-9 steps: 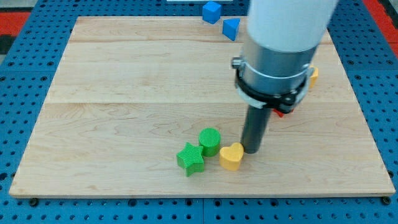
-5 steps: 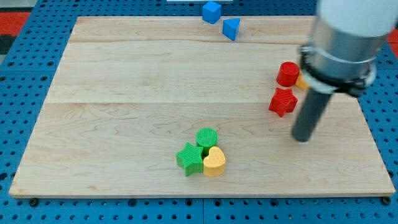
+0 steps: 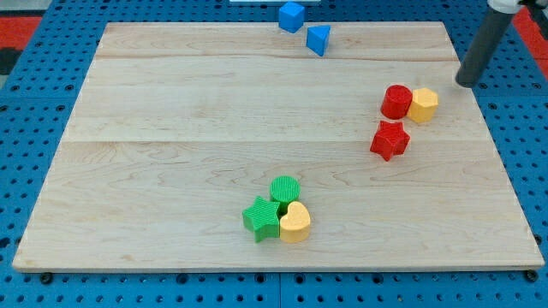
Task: Move the yellow hexagon closer to group of the blocks
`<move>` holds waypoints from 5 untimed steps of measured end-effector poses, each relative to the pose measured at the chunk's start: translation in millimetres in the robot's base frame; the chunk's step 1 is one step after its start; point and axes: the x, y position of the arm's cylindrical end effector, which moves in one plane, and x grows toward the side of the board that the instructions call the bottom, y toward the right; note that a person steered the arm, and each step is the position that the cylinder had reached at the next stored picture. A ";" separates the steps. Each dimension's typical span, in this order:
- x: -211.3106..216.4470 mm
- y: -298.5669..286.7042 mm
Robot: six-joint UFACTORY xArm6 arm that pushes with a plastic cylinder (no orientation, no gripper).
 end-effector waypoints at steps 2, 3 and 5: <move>24.2 -27.5; 10.4 -45.3; 17.4 -63.9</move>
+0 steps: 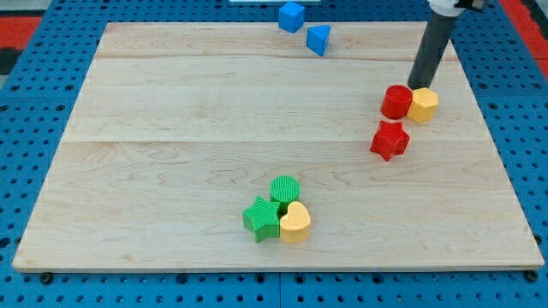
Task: Move the yellow hexagon closer to group of the blocks
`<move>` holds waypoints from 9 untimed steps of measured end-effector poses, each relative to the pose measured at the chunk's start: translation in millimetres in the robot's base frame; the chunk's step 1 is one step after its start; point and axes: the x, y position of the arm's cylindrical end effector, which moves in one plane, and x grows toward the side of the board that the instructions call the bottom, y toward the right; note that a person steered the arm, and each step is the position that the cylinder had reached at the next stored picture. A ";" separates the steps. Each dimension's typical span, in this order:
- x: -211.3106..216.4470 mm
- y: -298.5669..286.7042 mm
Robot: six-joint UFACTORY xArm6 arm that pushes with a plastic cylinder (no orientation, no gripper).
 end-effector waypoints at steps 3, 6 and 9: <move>110.2 0.0; 146.8 -13.3; 164.9 -83.0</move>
